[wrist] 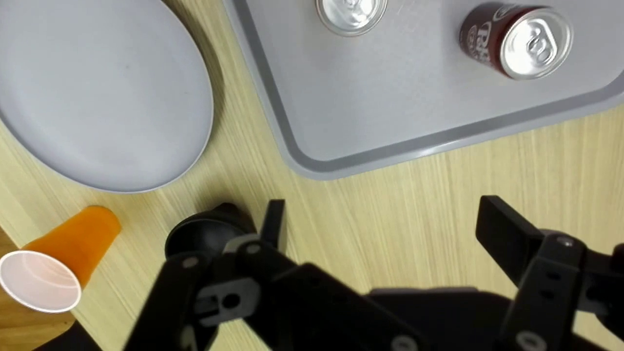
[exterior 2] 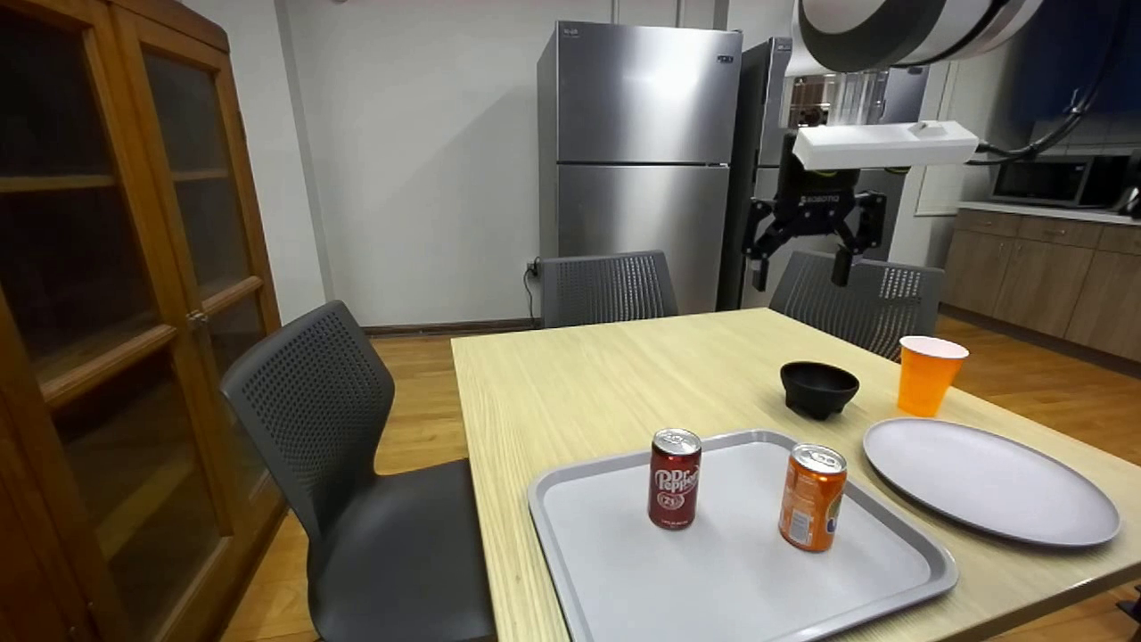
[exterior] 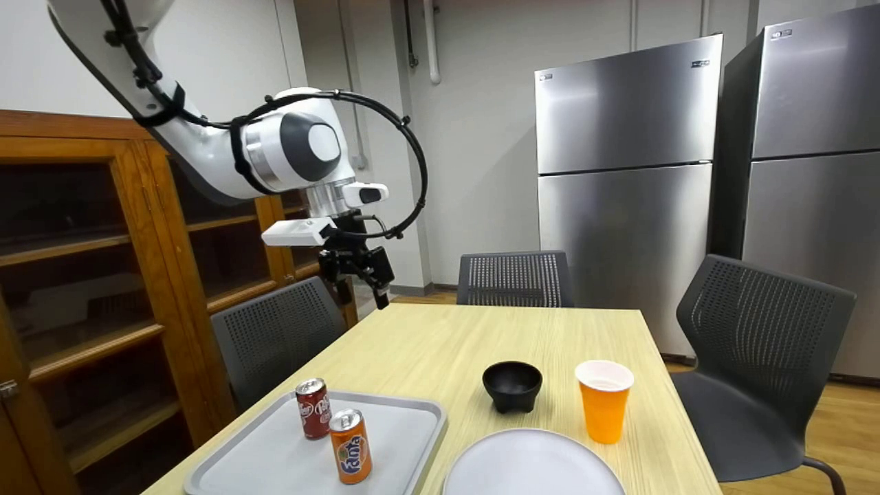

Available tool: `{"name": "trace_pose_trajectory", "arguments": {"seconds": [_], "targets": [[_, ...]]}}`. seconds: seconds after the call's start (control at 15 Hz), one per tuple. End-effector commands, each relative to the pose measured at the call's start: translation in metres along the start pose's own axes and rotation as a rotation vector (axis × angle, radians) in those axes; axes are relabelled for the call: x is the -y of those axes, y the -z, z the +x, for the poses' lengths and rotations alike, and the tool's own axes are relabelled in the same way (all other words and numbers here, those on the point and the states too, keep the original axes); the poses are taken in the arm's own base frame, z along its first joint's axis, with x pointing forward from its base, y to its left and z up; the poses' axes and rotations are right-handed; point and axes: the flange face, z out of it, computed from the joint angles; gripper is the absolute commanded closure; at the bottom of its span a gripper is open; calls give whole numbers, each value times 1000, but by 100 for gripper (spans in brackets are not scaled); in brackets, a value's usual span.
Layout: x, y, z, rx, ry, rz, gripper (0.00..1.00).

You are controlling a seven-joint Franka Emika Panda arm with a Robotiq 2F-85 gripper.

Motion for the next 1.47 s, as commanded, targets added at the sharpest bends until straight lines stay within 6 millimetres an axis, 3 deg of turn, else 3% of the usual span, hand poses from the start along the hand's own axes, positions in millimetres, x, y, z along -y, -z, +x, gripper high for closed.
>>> {"name": "trace_pose_trajectory", "arguments": {"seconds": [0.0, 0.27, 0.6, 1.4], "targets": [[32, 12, -38, -15, 80, 9, 0], [71, 12, -65, -23, 180, 14, 0], [108, 0, -83, -46, 272, 42, 0], [136, -76, -103, 2, 325, 73, 0]]}}
